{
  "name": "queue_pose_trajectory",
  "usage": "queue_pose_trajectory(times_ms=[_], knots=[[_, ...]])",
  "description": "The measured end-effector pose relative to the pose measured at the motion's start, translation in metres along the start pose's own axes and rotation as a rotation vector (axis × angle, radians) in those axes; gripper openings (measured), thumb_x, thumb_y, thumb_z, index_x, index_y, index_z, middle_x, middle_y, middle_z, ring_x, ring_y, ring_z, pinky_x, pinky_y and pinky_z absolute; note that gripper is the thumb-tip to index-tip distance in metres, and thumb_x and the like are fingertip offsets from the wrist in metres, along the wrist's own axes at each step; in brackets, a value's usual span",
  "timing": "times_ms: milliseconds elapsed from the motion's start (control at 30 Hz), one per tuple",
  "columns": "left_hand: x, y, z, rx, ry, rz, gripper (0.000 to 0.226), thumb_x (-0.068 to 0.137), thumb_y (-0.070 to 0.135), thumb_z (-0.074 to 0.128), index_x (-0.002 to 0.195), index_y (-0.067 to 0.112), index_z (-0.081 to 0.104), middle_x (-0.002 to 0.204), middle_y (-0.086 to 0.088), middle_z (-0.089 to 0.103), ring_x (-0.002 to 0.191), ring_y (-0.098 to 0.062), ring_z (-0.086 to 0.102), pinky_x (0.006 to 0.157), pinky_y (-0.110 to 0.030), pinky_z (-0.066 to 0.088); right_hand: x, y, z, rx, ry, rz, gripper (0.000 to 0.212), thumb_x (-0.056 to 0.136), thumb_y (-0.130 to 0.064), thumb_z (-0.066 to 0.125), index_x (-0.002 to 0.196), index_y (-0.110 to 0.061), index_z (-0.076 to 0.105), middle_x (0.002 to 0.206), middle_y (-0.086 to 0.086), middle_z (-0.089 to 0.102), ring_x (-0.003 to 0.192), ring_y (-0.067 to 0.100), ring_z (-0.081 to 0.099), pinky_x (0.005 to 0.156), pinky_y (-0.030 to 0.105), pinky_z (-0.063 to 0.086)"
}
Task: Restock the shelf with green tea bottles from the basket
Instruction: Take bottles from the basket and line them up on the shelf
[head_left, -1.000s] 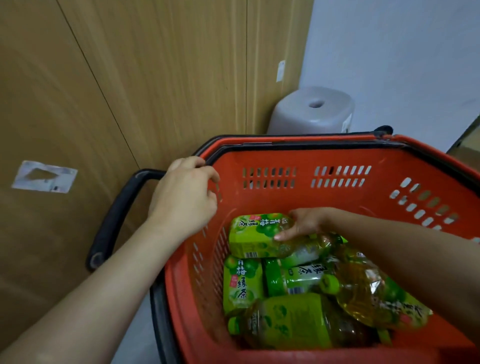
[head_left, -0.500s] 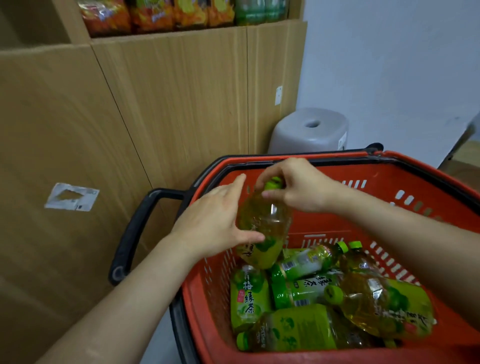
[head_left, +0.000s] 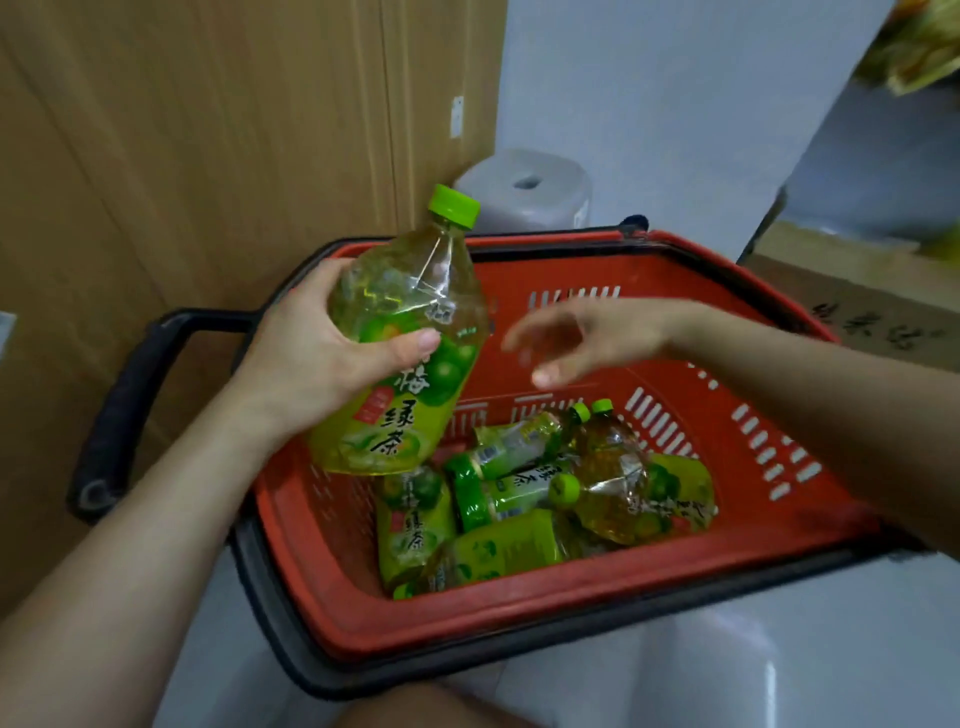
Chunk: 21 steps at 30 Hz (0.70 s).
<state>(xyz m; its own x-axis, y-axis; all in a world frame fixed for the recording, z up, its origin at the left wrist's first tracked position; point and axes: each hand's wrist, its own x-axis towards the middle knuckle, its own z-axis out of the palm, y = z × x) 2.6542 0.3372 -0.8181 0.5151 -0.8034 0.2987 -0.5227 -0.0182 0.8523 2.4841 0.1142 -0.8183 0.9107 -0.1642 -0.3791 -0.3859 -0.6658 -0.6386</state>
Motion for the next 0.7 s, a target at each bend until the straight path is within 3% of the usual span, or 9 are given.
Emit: queue_pose_trajectory(times_ms=[67, 133, 200, 267, 333, 433, 600, 667, 700], knots=[[0.0, 0.001, 0.001, -0.04, 0.014, -0.015, 0.063, 0.046, 0.059, 0.076, 0.102, 0.036, 0.059, 0.092, 0.02, 0.068, 0.08, 0.014, 0.063, 0.073, -0.006, 0.048, 0.009, 0.036, 0.035, -0.232, -0.303, 0.211, 0.054, 0.074, -0.052, 0.071, 0.121, -0.03, 0.06, 0.122, -0.003, 0.065, 0.109, 0.012, 0.06, 0.104, 0.043, 0.045], [0.0, 0.0, 0.002, -0.033, 0.007, -0.029, 0.064, 0.045, 0.062, 0.073, 0.102, 0.036, 0.059, 0.093, 0.018, 0.07, 0.082, 0.01, 0.065, 0.076, -0.013, 0.051, 0.017, 0.055, 0.064, -0.322, -0.458, 0.298, 0.061, 0.071, -0.059, 0.071, 0.12, -0.022, 0.065, 0.121, -0.002, 0.067, 0.109, 0.014, 0.062, 0.102, 0.043, 0.046], [0.0, -0.003, 0.001, 0.016, -0.015, -0.029, 0.071, 0.046, 0.063, 0.074, 0.108, 0.032, 0.06, 0.098, 0.014, 0.071, 0.089, 0.003, 0.066, 0.083, -0.023, 0.052, 0.019, 0.054, 0.074, -0.303, -0.493, 0.316, 0.055, 0.075, -0.055, 0.069, 0.114, -0.017, 0.068, 0.103, -0.007, 0.072, 0.094, 0.011, 0.065, 0.086, 0.034, 0.054], [0.0, -0.005, 0.0, 0.05, -0.028, -0.033, 0.075, 0.045, 0.065, 0.074, 0.111, 0.033, 0.058, 0.101, 0.015, 0.07, 0.093, 0.001, 0.066, 0.086, -0.025, 0.05, 0.017, 0.048, 0.074, -0.279, -0.505, 0.327, 0.04, 0.084, -0.044, 0.066, 0.109, -0.013, 0.069, 0.08, -0.015, 0.067, 0.073, 0.004, 0.062, 0.06, 0.023, 0.054], [0.0, -0.004, 0.0, 0.037, -0.018, -0.034, 0.075, 0.046, 0.065, 0.075, 0.112, 0.033, 0.058, 0.102, 0.015, 0.07, 0.093, 0.001, 0.065, 0.085, -0.023, 0.05, 0.012, 0.049, 0.074, -0.265, -0.479, 0.298, 0.028, 0.087, -0.044, 0.062, 0.095, -0.018, 0.068, 0.06, -0.017, 0.063, 0.059, 0.002, 0.06, 0.059, 0.031, 0.056], [0.0, -0.001, -0.004, -0.056, 0.039, -0.059, 0.072, 0.047, 0.06, 0.076, 0.11, 0.031, 0.06, 0.099, 0.012, 0.072, 0.09, 0.0, 0.067, 0.082, -0.021, 0.051, 0.0, 0.056, 0.066, -0.158, -0.235, 0.211, 0.033, 0.09, -0.05, 0.056, 0.076, -0.02, 0.061, 0.052, -0.012, 0.057, 0.046, 0.005, 0.051, 0.053, 0.032, 0.048], [-0.003, 0.008, -0.013, -0.323, 0.193, -0.12, 0.059, 0.052, 0.044, 0.081, 0.104, 0.022, 0.063, 0.093, 0.003, 0.075, 0.086, -0.013, 0.072, 0.078, -0.031, 0.056, -0.03, 0.019, 0.011, 0.274, 0.249, 0.083, 0.052, 0.084, -0.053, 0.05, 0.101, -0.006, 0.063, 0.08, 0.015, 0.058, 0.062, 0.03, 0.048, 0.054, 0.031, 0.04], [-0.006, 0.014, -0.021, -0.397, 0.267, -0.128, 0.048, 0.06, 0.035, 0.082, 0.101, 0.022, 0.063, 0.092, 0.001, 0.076, 0.085, -0.018, 0.073, 0.073, -0.033, 0.057, -0.035, -0.017, -0.004, 0.387, 0.421, -0.029, 0.05, 0.083, -0.052, 0.048, 0.102, -0.009, 0.067, 0.088, 0.012, 0.071, 0.072, 0.032, 0.063, 0.063, 0.031, 0.05], [-0.008, 0.02, -0.026, -0.415, 0.305, -0.126, 0.044, 0.062, 0.032, 0.081, 0.101, 0.022, 0.063, 0.092, 0.0, 0.076, 0.085, -0.02, 0.073, 0.071, -0.032, 0.057, -0.034, -0.037, -0.011, 0.429, 0.492, -0.099, 0.049, 0.082, -0.053, 0.047, 0.099, -0.012, 0.069, 0.091, 0.009, 0.075, 0.08, 0.025, 0.07, 0.068, 0.029, 0.053]])
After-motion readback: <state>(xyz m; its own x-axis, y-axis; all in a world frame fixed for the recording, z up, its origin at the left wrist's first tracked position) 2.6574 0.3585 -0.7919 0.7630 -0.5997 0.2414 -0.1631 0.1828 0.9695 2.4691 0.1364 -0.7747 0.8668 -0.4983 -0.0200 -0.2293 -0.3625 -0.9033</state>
